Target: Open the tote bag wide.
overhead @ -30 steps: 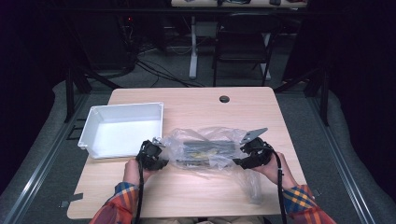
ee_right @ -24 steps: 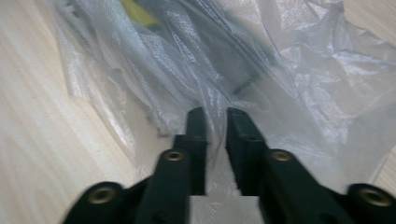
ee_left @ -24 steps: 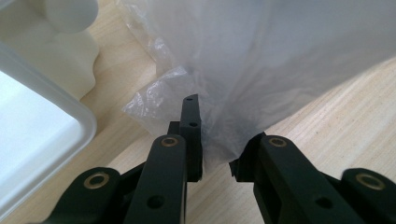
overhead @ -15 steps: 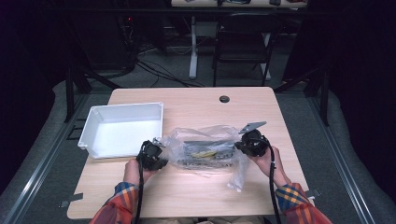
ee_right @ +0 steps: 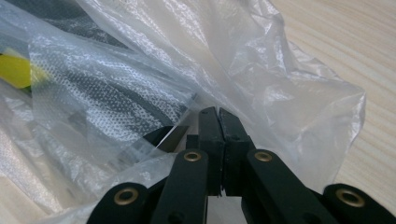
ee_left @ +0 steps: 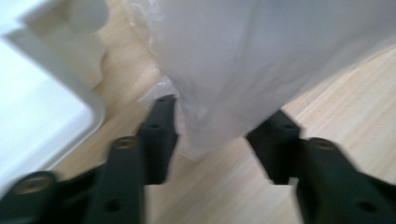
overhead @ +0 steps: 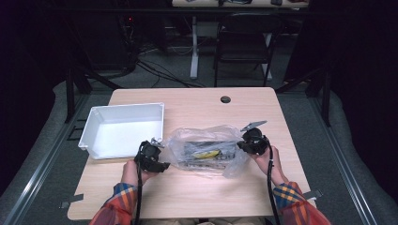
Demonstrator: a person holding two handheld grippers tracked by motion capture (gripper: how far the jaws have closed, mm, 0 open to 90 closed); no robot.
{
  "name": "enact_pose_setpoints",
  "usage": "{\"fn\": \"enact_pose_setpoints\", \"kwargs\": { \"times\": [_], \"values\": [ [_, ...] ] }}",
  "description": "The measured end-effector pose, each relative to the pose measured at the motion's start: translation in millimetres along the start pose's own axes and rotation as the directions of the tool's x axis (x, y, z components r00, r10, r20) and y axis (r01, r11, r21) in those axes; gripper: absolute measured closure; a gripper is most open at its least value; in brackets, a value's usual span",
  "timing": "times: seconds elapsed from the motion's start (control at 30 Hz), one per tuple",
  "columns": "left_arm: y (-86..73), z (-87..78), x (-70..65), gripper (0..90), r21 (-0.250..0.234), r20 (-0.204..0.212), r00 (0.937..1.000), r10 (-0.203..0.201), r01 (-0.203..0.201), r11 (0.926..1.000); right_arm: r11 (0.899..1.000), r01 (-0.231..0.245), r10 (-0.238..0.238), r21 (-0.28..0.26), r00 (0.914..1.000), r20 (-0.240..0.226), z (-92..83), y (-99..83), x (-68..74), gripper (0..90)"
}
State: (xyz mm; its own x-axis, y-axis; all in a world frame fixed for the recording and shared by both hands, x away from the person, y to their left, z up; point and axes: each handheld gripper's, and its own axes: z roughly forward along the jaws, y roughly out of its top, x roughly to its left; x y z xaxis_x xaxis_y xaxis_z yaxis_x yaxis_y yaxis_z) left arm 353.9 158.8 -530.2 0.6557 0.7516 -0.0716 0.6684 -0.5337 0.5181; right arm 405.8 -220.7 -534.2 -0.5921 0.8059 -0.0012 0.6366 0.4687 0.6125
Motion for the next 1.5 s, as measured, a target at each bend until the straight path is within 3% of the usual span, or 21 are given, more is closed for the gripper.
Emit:
{"fn": "enact_pose_setpoints", "kwargs": {
  "times": [0.1,0.3,0.43,0.6,0.77,0.93,1.0,1.07,1.27,1.4,1.5],
  "values": [
    [-2.2,-13.2,-4.1,35.0,-0.02,0.009,0.9999,0.008,-0.007,0.9998,1.0,-0.007,0.007,-0.001,0.9999,-0.01,-3.4,-1.4,-0.9,89.8],
    [4.4,-41.2,-17.4,21.6,-0.066,0.016,0.999,0.041,-0.04,0.997,1.0,0.0,0.0,-0.017,0.9998,-0.02,-11.4,-0.8,0.8,89.9],
    [16.3,-61.4,-30.8,19.8,-0.134,-0.011,0.9963,0.086,-0.086,0.9872,1.0,0.001,-0.001,-0.023,0.9998,-0.019,-12.9,0.4,2.3,89.9],
    [35.2,-61.1,-39.8,21.4,-0.142,-0.039,0.9884,0.146,-0.151,0.9783,1.0,0.003,-0.003,-0.026,0.9998,-0.02,-14.8,1.2,1.6,90.0],
    [50.2,-38.1,-38.5,33.5,-0.132,-0.035,0.985,0.169,-0.172,0.9761,1.0,0.002,-0.003,-0.02,0.9998,-0.021,-13.8,1.3,0.8,90.0],
    [51.1,3.1,-30.7,59.8,-0.037,-0.031,0.9845,0.173,-0.174,0.9841,1.0,-0.002,0.001,-0.016,0.9997,-0.025,-10.8,1.0,0.5,89.9],
    [48.5,17.1,-28.6,71.8,-0.01,-0.046,0.9836,0.174,-0.175,0.9845,1.0,-0.005,0.004,-0.016,0.9996,-0.029,-9.6,1.1,-0.2,88.7],
    [47.2,23.4,-27.7,79.1,-0.003,-0.094,0.9782,0.185,-0.186,0.9825,1.0,-0.008,0.008,-0.013,0.9997,-0.023,-7.8,0.8,-0.9,87.5],
    [54.6,18.6,-21.9,88.4,-0.083,-0.2,0.9692,0.144,-0.163,0.9831,1.0,-0.004,0.004,-0.001,0.9998,-0.021,-7.2,0.8,-2.9,84.7],
    [57.7,24.7,-18.0,89.1,-0.071,-0.231,0.9647,0.125,-0.145,0.9868,0.999,0.006,-0.001,0.042,0.9941,-0.109,-13.4,0.9,-7.2,84.9],
    [59.9,31.1,-17.6,89.3,-0.059,-0.252,0.9598,0.125,-0.144,0.9879,0.999,-0.007,0.011,0.043,0.996,-0.089,-13.3,0.3,-8.4,88.2]
  ]
}}
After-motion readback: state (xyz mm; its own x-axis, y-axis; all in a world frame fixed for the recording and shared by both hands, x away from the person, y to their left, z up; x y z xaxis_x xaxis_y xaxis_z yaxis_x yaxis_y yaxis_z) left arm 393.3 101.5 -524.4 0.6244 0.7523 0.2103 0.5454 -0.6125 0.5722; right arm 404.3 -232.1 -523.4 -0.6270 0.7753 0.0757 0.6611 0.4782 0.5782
